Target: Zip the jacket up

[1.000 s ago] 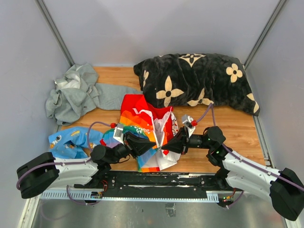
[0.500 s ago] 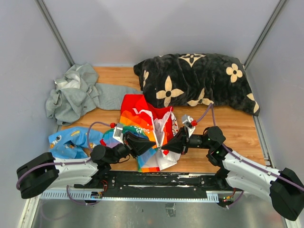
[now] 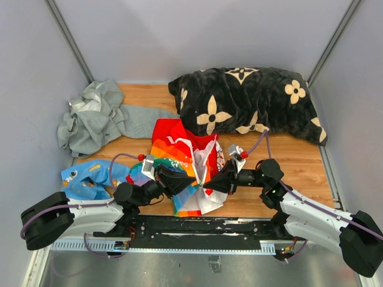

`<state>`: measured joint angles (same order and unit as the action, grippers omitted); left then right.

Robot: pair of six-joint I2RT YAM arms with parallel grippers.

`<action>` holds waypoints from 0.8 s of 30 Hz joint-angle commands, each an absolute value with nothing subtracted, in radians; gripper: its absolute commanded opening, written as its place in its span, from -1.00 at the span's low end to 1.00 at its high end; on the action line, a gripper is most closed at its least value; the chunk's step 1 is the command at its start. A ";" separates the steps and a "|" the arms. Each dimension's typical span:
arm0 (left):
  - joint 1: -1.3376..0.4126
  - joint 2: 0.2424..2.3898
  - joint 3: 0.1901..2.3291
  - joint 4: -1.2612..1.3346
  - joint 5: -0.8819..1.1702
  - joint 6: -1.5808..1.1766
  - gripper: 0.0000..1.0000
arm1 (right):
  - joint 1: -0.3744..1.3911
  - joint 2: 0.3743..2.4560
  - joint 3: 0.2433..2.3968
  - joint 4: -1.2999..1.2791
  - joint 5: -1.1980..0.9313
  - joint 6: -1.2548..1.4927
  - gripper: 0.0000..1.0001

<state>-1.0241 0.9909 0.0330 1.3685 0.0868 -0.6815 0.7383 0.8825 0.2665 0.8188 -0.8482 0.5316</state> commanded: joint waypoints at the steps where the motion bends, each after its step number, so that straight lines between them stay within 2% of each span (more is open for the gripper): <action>1: -1.022 0.987 0.037 1.428 0.078 -0.680 -0.99 | 0.726 0.871 0.267 0.868 -0.864 0.532 -0.99; 24: -1.022 1.035 0.041 1.444 0.121 -0.684 -0.99 | 0.727 0.855 0.261 0.859 -0.818 0.549 -0.99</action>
<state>-1.0241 1.0298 0.0330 1.3911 0.0948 -0.6888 0.7383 0.8730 0.2665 0.8185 -0.8360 0.5373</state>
